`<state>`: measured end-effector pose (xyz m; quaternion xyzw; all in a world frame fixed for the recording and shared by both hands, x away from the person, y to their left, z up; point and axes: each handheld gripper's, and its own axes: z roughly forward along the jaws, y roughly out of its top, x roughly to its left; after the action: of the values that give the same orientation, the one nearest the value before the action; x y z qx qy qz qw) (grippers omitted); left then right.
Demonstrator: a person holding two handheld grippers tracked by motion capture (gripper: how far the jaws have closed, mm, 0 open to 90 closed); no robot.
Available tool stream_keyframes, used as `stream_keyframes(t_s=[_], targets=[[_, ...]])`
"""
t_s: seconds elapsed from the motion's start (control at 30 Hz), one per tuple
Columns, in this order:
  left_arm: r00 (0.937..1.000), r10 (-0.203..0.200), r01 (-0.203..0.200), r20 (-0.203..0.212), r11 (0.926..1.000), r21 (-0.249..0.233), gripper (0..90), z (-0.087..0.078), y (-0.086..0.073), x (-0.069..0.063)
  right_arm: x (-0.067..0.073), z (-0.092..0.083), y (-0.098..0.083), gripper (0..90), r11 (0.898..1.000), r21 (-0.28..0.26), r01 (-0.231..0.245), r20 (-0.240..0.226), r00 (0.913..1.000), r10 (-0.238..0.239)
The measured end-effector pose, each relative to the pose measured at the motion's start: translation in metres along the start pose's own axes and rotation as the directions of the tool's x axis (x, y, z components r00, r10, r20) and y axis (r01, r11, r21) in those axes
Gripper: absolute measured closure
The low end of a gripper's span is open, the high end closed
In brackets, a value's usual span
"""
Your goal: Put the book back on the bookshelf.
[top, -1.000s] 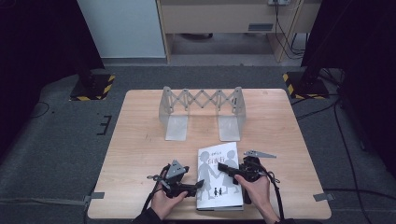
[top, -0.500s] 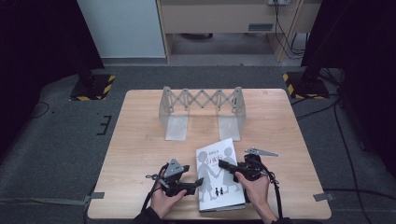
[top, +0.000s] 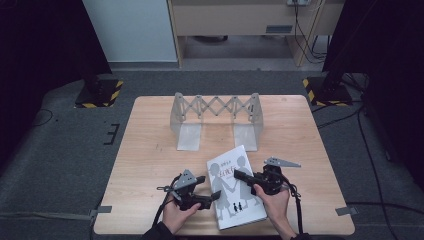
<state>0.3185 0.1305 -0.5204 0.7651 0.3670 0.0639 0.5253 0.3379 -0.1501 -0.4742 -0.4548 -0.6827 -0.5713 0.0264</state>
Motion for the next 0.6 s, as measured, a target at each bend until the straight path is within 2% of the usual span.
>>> stream_keyframes(t_s=[0.13, 0.2, 0.27, 0.6], targets=[[0.9993, -0.019, 0.019, 0.033, 0.9998, -0.002, 3.6, 0.0032, -0.0019, 0.0019, 0.0009, -0.0017, 0.0007, 82.2, 1.000, -0.003, 0.016, -0.021, 0.9997, -0.016], [0.9966, -0.043, 0.043, 0.069, 0.9991, 0.003, 0.5, 0.0058, -0.0043, 0.0023, 0.0019, -0.0023, 0.0010, 82.4, 1.000, -0.007, 0.023, -0.030, 0.9993, -0.023], [0.9951, -0.045, 0.045, 0.087, 0.9990, 0.007, 0.0, 0.0069, -0.0052, 0.0015, 0.0022, -0.0025, 0.0012, 82.5, 1.000, -0.006, 0.024, -0.037, 0.9990, -0.024], [0.9958, -0.042, 0.042, 0.081, 0.9991, 0.002, 0.0, 0.0089, -0.0041, -0.0022, -0.0003, -0.0047, 0.0011, 83.1, 0.999, -0.027, 0.025, -0.061, 0.9978, -0.026]])
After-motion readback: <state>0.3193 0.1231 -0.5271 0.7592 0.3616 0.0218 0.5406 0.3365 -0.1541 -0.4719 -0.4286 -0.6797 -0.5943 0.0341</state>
